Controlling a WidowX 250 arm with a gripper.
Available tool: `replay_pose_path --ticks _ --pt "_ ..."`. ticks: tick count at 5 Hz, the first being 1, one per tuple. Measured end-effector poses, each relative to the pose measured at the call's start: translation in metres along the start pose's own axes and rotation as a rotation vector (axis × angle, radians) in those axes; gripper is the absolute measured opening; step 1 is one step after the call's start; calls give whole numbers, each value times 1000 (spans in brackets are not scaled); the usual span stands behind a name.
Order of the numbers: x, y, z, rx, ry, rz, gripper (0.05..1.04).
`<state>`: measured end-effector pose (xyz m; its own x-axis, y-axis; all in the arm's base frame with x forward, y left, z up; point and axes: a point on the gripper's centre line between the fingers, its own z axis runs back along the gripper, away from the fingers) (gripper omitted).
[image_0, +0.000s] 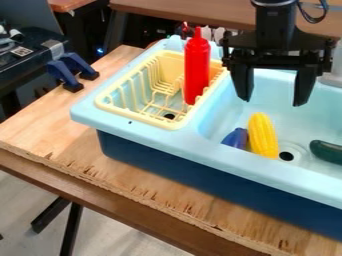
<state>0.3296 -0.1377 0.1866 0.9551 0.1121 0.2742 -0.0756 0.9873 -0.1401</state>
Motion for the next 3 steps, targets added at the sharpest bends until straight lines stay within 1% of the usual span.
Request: replay_pose_path --ticks 1,2,3 --pt "-4 2 -12 17 33 0 1002" --pt "0 11 -11 10 41 -12 1002" --pt "14 23 11 -19 44 -39 1002"
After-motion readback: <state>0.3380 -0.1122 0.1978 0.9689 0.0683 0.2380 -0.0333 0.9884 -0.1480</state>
